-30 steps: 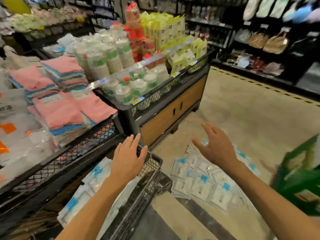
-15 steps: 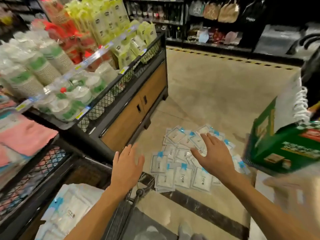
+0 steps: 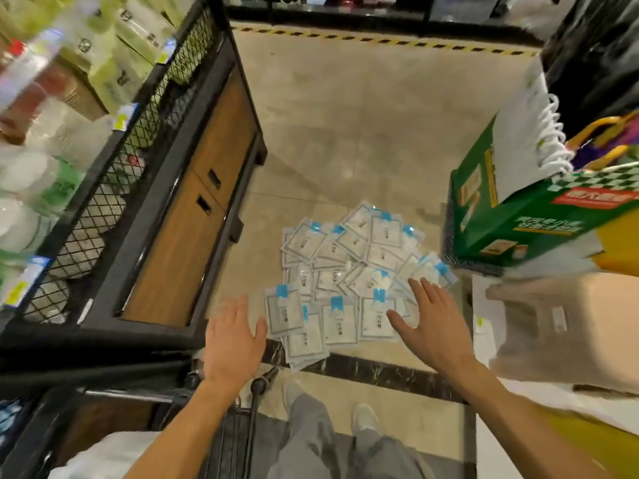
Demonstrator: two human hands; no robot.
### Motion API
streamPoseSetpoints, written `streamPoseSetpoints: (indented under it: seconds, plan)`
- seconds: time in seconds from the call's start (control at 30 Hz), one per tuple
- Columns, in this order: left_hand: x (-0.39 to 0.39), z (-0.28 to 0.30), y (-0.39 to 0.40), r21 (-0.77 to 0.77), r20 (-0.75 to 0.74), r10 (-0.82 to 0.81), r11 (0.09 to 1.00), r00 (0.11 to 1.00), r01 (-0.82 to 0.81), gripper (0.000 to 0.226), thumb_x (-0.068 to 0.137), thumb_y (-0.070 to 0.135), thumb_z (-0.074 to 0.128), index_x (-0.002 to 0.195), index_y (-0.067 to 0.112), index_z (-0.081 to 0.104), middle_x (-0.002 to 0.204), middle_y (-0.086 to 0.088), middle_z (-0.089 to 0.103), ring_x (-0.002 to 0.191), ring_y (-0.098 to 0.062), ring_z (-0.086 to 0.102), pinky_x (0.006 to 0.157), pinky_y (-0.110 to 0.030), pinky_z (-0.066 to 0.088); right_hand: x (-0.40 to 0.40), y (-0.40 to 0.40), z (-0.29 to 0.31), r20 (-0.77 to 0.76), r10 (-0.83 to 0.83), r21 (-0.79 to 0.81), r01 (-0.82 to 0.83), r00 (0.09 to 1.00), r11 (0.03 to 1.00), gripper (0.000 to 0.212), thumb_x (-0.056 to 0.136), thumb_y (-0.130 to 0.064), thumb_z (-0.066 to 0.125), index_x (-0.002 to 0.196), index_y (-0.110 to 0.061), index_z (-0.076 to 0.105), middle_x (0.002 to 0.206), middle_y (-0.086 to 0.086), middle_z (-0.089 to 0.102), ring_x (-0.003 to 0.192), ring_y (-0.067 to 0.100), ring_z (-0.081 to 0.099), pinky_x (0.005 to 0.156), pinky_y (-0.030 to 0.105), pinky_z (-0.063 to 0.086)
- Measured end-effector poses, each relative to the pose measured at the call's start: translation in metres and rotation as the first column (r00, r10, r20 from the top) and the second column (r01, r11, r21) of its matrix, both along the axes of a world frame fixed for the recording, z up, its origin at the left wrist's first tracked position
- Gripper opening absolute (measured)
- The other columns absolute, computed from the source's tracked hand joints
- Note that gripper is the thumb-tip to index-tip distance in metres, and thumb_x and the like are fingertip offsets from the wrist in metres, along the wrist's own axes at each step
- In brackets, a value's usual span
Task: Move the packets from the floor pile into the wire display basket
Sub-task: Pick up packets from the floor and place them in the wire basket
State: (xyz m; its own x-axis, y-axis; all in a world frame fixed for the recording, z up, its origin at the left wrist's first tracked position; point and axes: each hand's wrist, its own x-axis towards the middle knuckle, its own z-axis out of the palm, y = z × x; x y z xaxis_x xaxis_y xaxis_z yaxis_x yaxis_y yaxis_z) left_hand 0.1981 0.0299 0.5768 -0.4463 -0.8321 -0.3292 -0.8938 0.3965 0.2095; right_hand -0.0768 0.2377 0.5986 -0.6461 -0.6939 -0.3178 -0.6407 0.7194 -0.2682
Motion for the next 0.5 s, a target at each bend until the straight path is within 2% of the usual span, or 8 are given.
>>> streamPoseSetpoints:
  seconds: [0.13,0.27,0.4,0.5]
  plan:
    - [-0.014,-0.040,-0.029,0.034,0.054,-0.054,0.998,0.997,0.052,0.067,0.105,0.047,0.035,0.160,0.010,0.023,0.163,-0.013,0.033,0.149,-0.030,0.034,0.123,-0.046,0.024,-0.006,-0.020,-0.033,0.003,-0.016,0.024,0.016,1.000,1.000,0.086,0.096,-0.067,0.049,0.162,-0.017,0.027,0.168,0.008,0.028,0.155,0.028,0.024,0.128,0.044,0.018]
    - [-0.022,-0.094,-0.039,0.082,0.057,-0.019,0.997,0.998,0.014,0.065,0.104,0.046,0.037,0.158,0.011,0.028,0.161,-0.013,0.036,0.146,-0.032,0.037,0.120,-0.051,0.030,-0.009,-0.038,-0.087,0.011,0.014,0.059,-0.015,1.000,0.998,0.088,0.095,-0.071,0.045,0.161,-0.015,0.029,0.167,0.010,0.030,0.154,0.031,0.027,0.127,0.045,0.019]
    - [-0.033,-0.169,-0.046,0.126,0.084,0.052,0.990,0.995,-0.063,0.065,0.106,0.043,0.040,0.160,0.011,0.026,0.164,-0.015,0.031,0.150,-0.034,0.030,0.123,-0.050,0.025,-0.013,-0.066,-0.166,0.085,0.068,0.112,-0.077,0.994,0.991,0.091,0.095,-0.073,0.040,0.163,-0.017,0.022,0.170,0.009,0.021,0.157,0.029,0.020,0.129,0.045,0.014]
    - [-0.040,-0.240,-0.050,0.171,0.127,0.123,0.975,0.984,-0.144,0.067,0.106,0.047,0.036,0.163,0.016,0.016,0.168,-0.012,0.021,0.153,-0.032,0.023,0.125,-0.049,0.021,-0.012,-0.086,-0.243,0.099,0.107,0.093,-0.116,0.989,0.989,0.093,0.092,-0.074,0.040,0.162,-0.015,0.026,0.169,0.011,0.025,0.155,0.032,0.024,0.127,0.047,0.019]
